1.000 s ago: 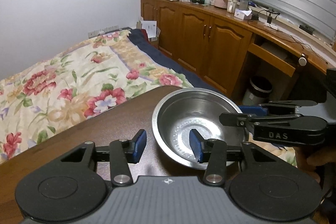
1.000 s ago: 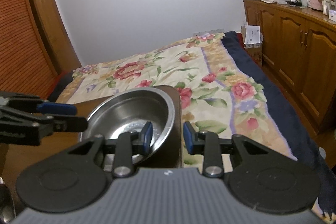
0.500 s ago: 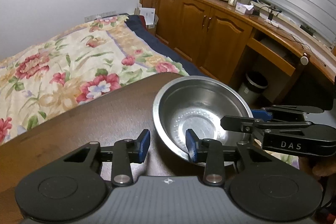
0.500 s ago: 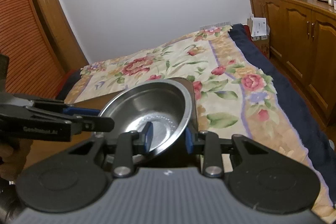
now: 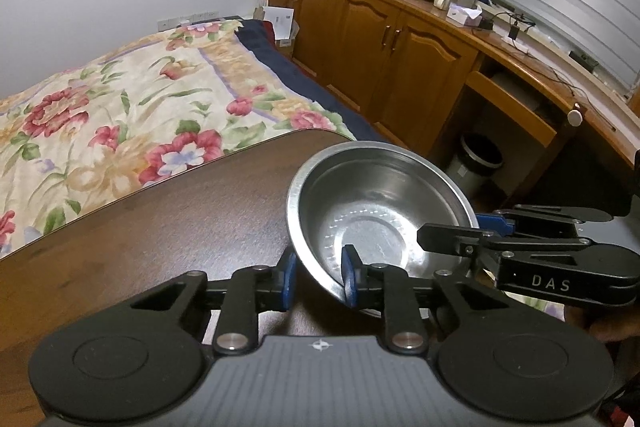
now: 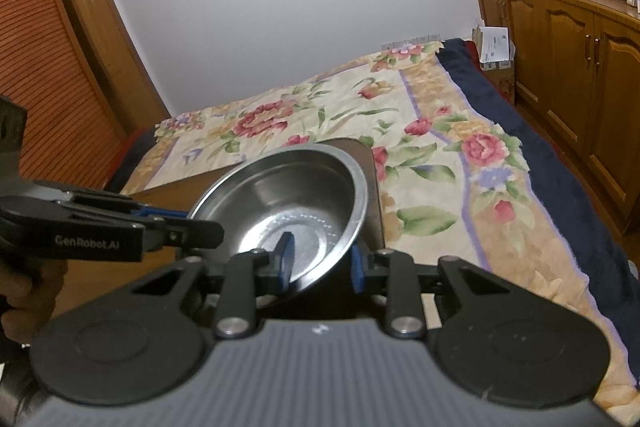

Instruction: Organize plates and bowls

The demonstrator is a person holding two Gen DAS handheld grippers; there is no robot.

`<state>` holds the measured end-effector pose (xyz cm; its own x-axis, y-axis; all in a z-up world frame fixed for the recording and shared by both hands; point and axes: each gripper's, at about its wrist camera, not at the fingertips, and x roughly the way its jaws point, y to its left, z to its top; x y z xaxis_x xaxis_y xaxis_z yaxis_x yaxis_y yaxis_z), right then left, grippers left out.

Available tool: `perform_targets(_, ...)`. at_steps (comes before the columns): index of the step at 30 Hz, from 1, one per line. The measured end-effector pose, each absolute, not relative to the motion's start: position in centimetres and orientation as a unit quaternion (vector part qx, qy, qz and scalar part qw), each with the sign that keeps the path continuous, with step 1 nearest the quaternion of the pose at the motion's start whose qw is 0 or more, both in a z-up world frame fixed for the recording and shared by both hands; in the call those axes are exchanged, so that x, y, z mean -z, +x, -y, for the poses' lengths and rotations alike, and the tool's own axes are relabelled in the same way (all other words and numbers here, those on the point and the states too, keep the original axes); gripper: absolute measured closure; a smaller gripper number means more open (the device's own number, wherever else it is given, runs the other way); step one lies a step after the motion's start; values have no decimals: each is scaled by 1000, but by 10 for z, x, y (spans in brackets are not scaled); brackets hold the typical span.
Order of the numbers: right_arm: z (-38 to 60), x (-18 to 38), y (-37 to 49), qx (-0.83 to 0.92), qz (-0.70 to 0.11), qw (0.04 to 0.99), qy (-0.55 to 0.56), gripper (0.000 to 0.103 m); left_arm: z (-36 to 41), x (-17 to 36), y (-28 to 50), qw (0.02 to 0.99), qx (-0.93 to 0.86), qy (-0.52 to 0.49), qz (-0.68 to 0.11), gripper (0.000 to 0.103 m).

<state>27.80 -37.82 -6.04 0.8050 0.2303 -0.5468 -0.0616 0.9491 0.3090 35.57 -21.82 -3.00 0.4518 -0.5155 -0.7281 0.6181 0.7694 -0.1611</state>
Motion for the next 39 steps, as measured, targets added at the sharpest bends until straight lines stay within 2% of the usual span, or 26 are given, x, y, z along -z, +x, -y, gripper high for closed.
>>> perform_targets(8,380,54,273,-77,-297,941,143,79,215,18,345,857,331,72,-388,79)
perform_targets(17,382,38,263,-75,-281,943,160,87,206,1,331,870,319,70,-369,85)
perform_targets(39,363,-1,226,-73,-241,958,140,88,168,-49,269,889,335,61,-307,84)
